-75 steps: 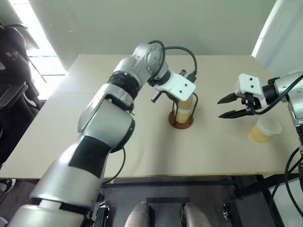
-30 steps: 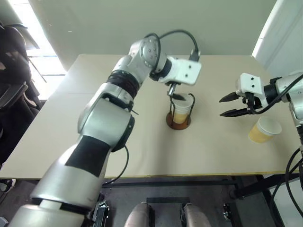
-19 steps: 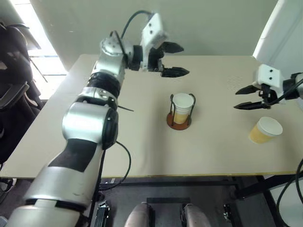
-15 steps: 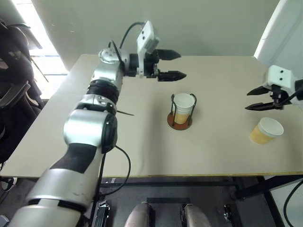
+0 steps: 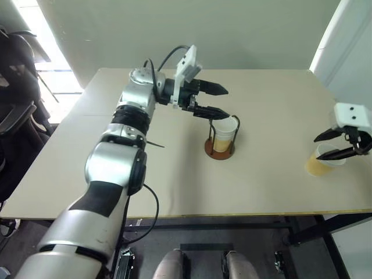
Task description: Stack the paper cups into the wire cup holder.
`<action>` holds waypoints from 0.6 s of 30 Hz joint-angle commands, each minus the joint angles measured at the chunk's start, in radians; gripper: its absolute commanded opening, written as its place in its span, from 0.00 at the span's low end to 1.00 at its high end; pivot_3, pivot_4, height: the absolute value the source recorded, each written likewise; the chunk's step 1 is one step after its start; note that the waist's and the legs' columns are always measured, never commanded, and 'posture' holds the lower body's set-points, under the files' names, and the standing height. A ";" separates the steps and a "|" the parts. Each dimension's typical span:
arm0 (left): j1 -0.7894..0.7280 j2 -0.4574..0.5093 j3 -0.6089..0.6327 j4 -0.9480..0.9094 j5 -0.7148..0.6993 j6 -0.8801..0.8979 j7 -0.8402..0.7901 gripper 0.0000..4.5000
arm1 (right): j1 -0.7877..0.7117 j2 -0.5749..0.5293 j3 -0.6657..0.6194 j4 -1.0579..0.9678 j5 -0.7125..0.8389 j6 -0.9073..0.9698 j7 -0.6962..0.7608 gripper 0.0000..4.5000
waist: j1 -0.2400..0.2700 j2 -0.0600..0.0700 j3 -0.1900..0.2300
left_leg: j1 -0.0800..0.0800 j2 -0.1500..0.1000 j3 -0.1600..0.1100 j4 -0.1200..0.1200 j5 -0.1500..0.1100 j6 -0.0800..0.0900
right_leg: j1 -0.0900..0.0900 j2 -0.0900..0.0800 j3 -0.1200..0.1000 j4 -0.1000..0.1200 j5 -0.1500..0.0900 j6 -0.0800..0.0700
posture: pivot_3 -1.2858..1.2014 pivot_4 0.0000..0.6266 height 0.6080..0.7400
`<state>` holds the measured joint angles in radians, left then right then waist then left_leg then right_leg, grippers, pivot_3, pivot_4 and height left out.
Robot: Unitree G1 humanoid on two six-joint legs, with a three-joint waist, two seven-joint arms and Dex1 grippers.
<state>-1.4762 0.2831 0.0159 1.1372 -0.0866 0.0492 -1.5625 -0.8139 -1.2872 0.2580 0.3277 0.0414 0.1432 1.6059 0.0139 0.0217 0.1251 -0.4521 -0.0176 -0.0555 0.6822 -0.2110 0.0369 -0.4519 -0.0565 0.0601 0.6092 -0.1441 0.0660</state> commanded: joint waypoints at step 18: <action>0.017 0.013 -0.010 -0.063 -0.023 -0.015 -0.002 0.99 | -0.069 0.090 0.037 0.426 -0.317 -0.376 -0.107 0.58 | -0.002 0.000 0.000 | 0.001 0.000 0.003 -0.001 -0.001 0.002 | 0.000 0.000 0.001 -0.002 0.004 0.005 | 0.52 0.24 1.00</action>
<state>-1.4538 0.2913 -0.0009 1.1110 -0.0905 0.0427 -1.5603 -0.8760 -1.1894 0.2980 0.7441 -0.2580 -0.2078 1.5195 0.0116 0.0218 0.1251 -0.4515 -0.0171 -0.0528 0.6816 -0.2120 0.0394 -0.4519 -0.0569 0.0610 0.6077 -0.1400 0.0714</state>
